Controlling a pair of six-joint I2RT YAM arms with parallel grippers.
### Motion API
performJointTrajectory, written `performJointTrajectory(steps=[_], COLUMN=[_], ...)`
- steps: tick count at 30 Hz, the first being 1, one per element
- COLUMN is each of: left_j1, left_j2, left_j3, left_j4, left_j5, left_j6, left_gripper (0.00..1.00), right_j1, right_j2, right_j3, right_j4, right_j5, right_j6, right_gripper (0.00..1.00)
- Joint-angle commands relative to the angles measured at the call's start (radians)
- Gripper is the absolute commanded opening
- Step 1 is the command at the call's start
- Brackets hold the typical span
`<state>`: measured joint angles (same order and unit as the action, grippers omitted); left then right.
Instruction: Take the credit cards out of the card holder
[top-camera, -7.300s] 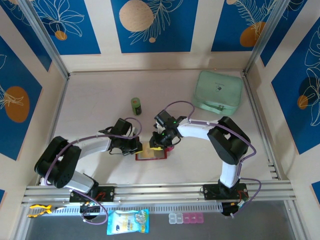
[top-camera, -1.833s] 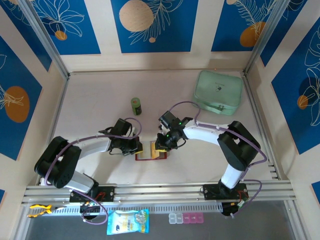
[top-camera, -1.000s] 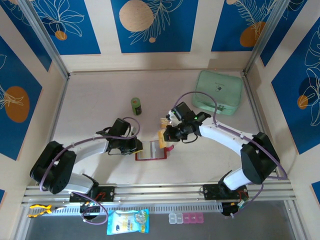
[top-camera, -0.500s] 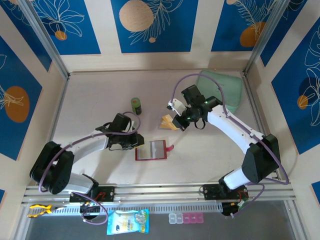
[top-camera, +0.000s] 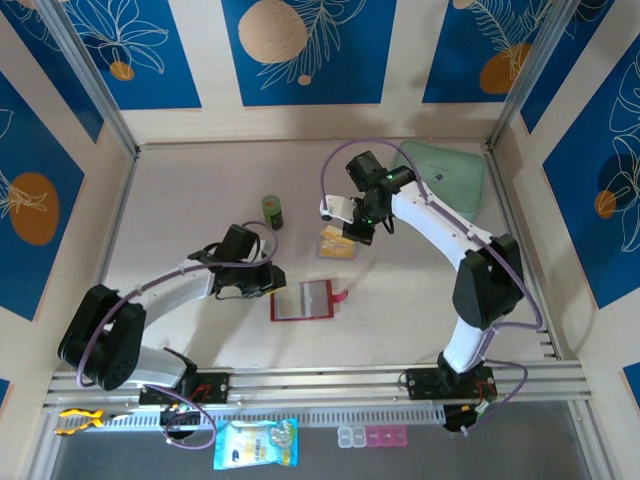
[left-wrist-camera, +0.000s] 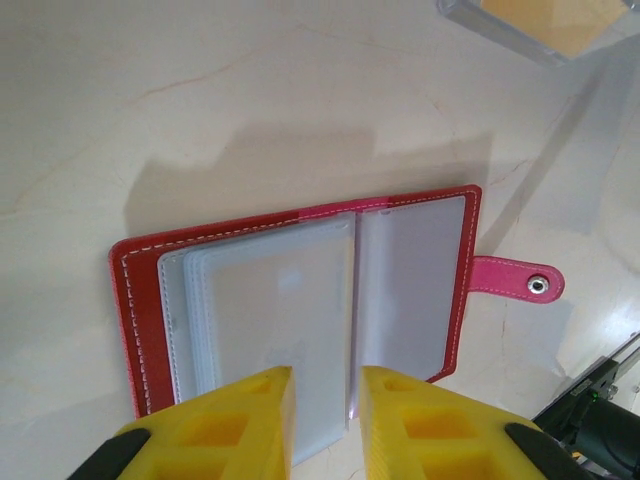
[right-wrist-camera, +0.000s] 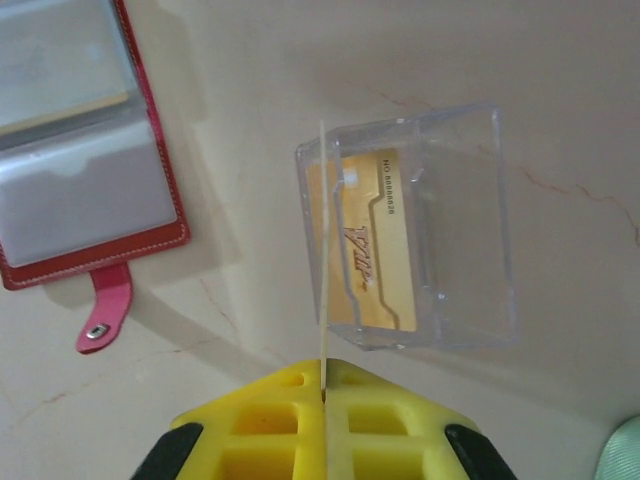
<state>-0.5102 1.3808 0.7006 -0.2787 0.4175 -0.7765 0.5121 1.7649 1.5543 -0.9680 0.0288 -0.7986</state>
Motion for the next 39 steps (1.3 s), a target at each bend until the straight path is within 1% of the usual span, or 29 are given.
performJointTrajectory(steps=[1,8,14,21,23,25,28,29,34,39], left_j1=[0.012,0.02,0.026,0.04,0.045,0.05,0.053,0.055,0.061,0.061], left_j2=[-0.023,-0.012,0.004,0.019,0.03,0.039,0.044,0.046,0.064,0.084], left_j3=[0.005,0.0,0.005,0.019,0.02,0.022,0.028,0.03,0.043,0.049], left_j4=[-0.022,0.027,0.073,0.067,0.062,0.062,0.058,0.058,0.049,0.037], left_j5=[-0.009,0.006,0.025,0.027,0.03,0.04,0.043,0.044,0.053,0.059], left_j6=[0.004,-0.025,-0.032,-0.021,-0.018,-0.014,-0.007,-0.004,0.006,0.017], left_gripper=[0.24,0.24,0.24,0.25,0.25,0.25,0.26,0.26,0.26,0.25], right_j1=[-0.01,-0.021,-0.032,-0.038,-0.038,-0.038,-0.038,-0.038,-0.035,-0.024], right_j2=[0.052,0.137,0.19,0.24,0.251,0.259,0.262,0.258,0.229,0.168], right_j3=[0.08,0.15,0.171,0.176,0.178,0.181,0.188,0.19,0.2,0.172], right_j4=[-0.066,-0.082,-0.076,-0.075,-0.074,-0.074,-0.074,-0.073,-0.067,-0.028], right_j5=[0.008,0.007,-0.012,-0.009,-0.012,-0.009,-0.003,0.001,0.001,-0.016], right_j6=[-0.069,-0.085,-0.089,-0.093,-0.091,-0.09,-0.081,-0.076,-0.045,0.035], right_gripper=[0.0,0.0,0.0,0.01,0.02,0.06,0.15,0.17,0.17,0.17])
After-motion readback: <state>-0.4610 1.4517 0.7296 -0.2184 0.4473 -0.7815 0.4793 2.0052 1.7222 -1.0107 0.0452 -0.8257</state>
